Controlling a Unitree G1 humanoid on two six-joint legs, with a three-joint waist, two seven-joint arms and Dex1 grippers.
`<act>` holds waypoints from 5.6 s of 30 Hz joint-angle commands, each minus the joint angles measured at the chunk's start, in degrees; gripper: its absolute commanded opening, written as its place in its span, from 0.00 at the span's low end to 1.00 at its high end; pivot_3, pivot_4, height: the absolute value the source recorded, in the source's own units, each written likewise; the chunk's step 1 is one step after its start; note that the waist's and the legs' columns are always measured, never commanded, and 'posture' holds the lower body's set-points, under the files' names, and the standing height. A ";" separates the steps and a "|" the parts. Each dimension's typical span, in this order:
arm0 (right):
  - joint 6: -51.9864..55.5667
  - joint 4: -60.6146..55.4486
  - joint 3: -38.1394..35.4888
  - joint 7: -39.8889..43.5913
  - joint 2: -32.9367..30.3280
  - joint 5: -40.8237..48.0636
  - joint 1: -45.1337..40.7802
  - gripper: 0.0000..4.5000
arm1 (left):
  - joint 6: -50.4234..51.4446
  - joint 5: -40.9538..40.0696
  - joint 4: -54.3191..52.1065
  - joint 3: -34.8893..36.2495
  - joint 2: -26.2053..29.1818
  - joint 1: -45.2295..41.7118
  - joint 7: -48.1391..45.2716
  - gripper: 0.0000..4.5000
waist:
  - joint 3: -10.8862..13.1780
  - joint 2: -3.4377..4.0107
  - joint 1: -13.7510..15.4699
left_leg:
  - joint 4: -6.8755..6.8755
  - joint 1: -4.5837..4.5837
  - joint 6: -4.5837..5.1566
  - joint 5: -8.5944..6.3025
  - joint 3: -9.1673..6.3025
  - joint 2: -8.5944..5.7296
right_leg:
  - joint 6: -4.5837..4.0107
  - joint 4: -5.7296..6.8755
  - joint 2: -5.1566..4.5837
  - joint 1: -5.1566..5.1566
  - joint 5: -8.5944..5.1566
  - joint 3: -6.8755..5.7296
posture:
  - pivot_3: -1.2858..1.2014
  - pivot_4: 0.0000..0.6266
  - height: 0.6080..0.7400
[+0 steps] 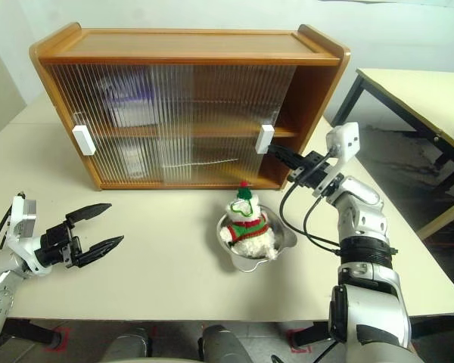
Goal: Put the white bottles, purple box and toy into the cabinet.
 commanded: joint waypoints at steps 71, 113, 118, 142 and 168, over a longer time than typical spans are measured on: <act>55.32 -39.33 11.81 8.52 -20.29 11.15 17.41 0.99 | 0.32 -0.10 1.05 -0.40 0.97 -0.60 -2.75 1.00 | 0.29 -0.43 1.51 | 0.08 -0.11 -0.23 -0.14 0.20 0.07 | 0.49 0.02 0.21 -0.12 -0.56 0.02 | 0.50 0.06 1.00; 60.63 -26.31 -1.62 -3.32 -13.35 20.33 -2.75 0.00 | 0.22 0.51 0.56 -2.91 1.00 -2.42 -5.30 1.00 | -0.03 -0.22 0.98 | 0.15 -0.37 -0.17 -0.13 0.10 0.08 | 0.62 0.03 0.23 -0.35 -0.43 0.00 | 0.50 0.03 1.00; 52.57 -21.73 -4.06 -11.77 -7.52 17.47 -7.31 0.00 | 0.30 0.87 0.63 -2.76 1.18 -2.38 -4.42 1.00 | -0.15 -0.01 0.82 | 0.12 -0.34 -0.09 -0.10 0.05 0.23 | 0.67 0.04 0.27 -0.39 -0.07 -0.05 | 0.50 0.02 1.00; 23.34 -1.30 -0.10 -18.63 2.16 2.92 -19.80 0.19 | 0.40 1.21 -0.28 -3.03 1.52 -2.09 -3.09 1.00 | -0.52 0.57 0.67 | 0.07 -0.92 -0.06 -0.10 -0.04 0.46 | 0.36 0.04 0.14 -1.03 0.56 -0.20 | 0.51 0.02 1.00; 55.40 -20.26 -0.63 11.10 -18.63 19.75 -2.52 1.00 | -0.13 1.23 0.27 -3.37 1.40 -1.61 -3.47 1.00 | -0.54 0.51 2.03 | 0.25 -0.88 -0.90 0.43 0.15 0.20 | 0.22 0.02 0.27 -0.68 -0.06 -0.11 | 0.50 0.03 1.00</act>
